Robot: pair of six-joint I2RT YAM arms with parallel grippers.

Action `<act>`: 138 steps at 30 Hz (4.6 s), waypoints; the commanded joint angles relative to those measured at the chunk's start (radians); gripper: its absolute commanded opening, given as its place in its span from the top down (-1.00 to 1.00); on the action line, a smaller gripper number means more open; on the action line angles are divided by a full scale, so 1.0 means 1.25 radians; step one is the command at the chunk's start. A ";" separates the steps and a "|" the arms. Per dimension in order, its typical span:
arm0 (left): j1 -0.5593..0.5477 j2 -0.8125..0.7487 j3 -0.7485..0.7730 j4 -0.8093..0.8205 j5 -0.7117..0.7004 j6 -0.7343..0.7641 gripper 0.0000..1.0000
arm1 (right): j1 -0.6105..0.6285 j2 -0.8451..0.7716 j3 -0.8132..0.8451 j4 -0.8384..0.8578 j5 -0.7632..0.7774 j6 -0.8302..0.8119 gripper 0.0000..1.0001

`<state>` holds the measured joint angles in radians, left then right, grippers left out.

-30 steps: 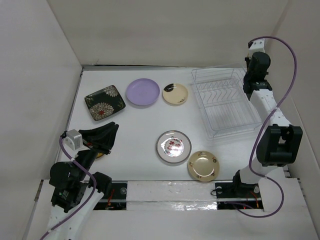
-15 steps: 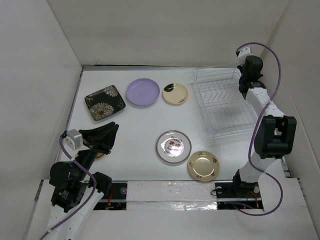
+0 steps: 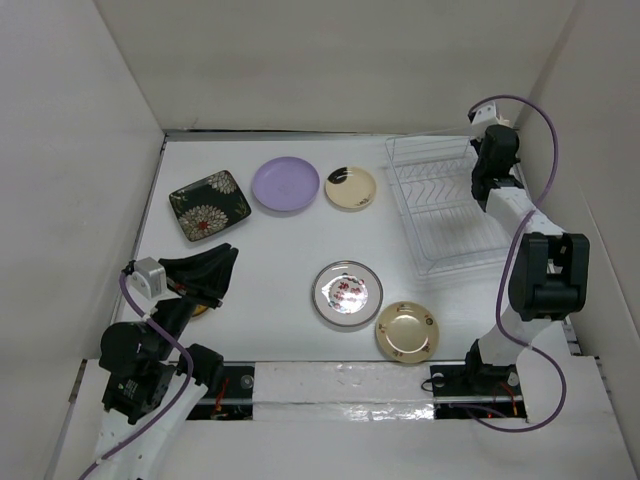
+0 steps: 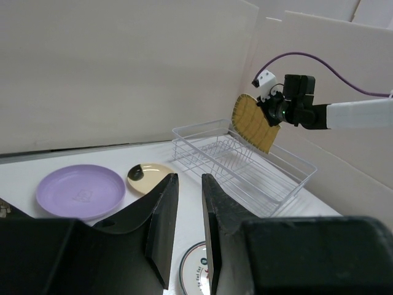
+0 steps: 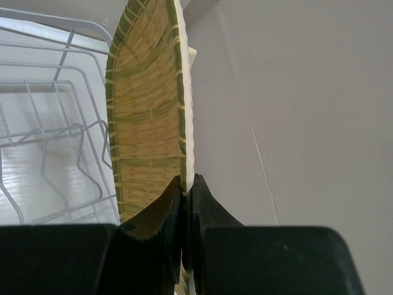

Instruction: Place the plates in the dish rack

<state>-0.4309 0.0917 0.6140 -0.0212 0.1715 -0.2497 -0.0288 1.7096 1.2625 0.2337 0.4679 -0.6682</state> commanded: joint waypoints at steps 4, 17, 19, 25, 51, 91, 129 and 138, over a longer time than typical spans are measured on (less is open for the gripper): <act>-0.005 0.016 0.025 0.024 0.006 0.006 0.61 | 0.011 -0.058 0.002 0.104 0.023 0.003 1.00; -0.005 0.015 0.024 0.026 0.008 0.003 0.61 | 0.011 -0.089 -0.009 0.110 0.017 0.019 1.00; -0.005 0.014 0.024 0.024 0.008 0.003 0.61 | 0.011 -0.087 -0.024 0.114 0.006 0.024 1.00; -0.005 0.015 0.024 0.024 0.008 0.005 0.61 | 0.011 -0.063 -0.037 0.109 0.004 0.038 1.00; -0.005 0.024 0.023 0.023 0.006 0.005 0.61 | 0.056 -0.064 0.035 0.068 0.049 0.269 -0.40; 0.026 0.123 0.021 0.003 -0.032 0.017 0.99 | 0.422 0.791 0.988 -0.449 -0.577 0.832 -0.16; 0.026 0.019 0.019 0.012 -0.005 0.006 0.95 | 0.309 0.028 0.263 0.014 0.364 0.314 1.00; -0.007 -0.003 0.021 0.012 -0.010 0.008 0.93 | 0.227 0.061 0.152 0.516 0.503 -0.266 1.00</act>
<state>-0.4282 0.1059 0.6140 -0.0494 0.1497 -0.2409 0.2474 1.7645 1.4582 0.5003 1.0096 -0.6346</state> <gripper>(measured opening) 0.033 0.022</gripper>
